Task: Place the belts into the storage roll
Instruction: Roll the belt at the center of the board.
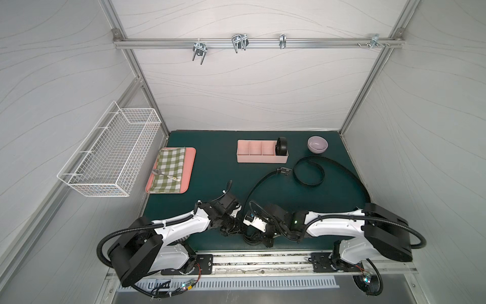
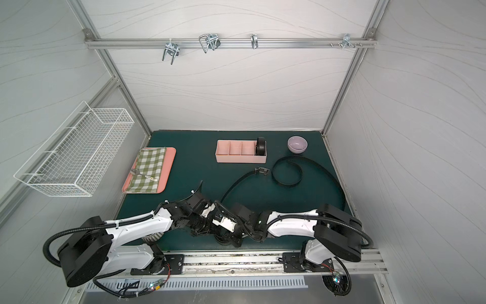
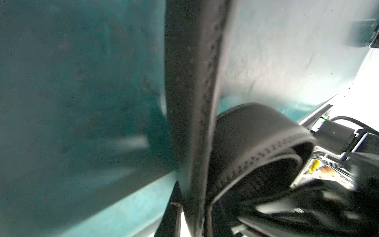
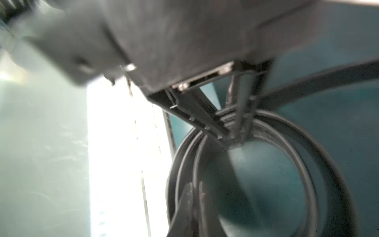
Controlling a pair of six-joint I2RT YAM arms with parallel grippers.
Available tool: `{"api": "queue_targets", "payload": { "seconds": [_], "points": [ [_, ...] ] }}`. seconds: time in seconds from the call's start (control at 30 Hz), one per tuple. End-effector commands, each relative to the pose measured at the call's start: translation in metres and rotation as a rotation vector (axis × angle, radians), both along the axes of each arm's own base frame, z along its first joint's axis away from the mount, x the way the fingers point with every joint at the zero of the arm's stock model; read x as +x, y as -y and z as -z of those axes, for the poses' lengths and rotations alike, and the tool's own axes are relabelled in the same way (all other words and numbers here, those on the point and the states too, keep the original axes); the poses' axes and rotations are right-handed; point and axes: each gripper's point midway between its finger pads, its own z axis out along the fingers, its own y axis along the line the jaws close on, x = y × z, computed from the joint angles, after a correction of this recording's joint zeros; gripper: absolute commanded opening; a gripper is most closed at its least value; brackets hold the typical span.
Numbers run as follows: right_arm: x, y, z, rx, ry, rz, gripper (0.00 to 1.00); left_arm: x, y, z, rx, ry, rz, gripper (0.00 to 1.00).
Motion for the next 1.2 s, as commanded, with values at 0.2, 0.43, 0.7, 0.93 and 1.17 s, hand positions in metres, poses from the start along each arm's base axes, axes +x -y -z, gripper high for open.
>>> {"api": "queue_targets", "payload": {
  "seconds": [0.2,0.43,0.7,0.93,1.17],
  "points": [
    [0.048,0.047,-0.065,0.053,0.043,0.279,0.67,0.000,-0.030,-0.007,0.172,0.043,0.043,0.03],
    [0.183,0.068,-0.123,0.075,0.075,0.557,0.99,0.001,-0.054,0.001,0.328,0.029,-0.019,0.00],
    [0.255,0.046,-0.074,-0.221,0.207,0.234,0.99,0.010,-0.060,0.000,0.344,0.076,-0.085,0.00],
    [0.274,0.022,-0.053,-0.172,0.344,0.043,0.98,0.008,-0.057,0.002,0.328,0.063,-0.074,0.00],
    [0.265,0.024,-0.006,-0.221,0.323,-0.067,0.98,0.012,-0.059,-0.001,0.345,0.074,-0.057,0.00]
  ]
}}
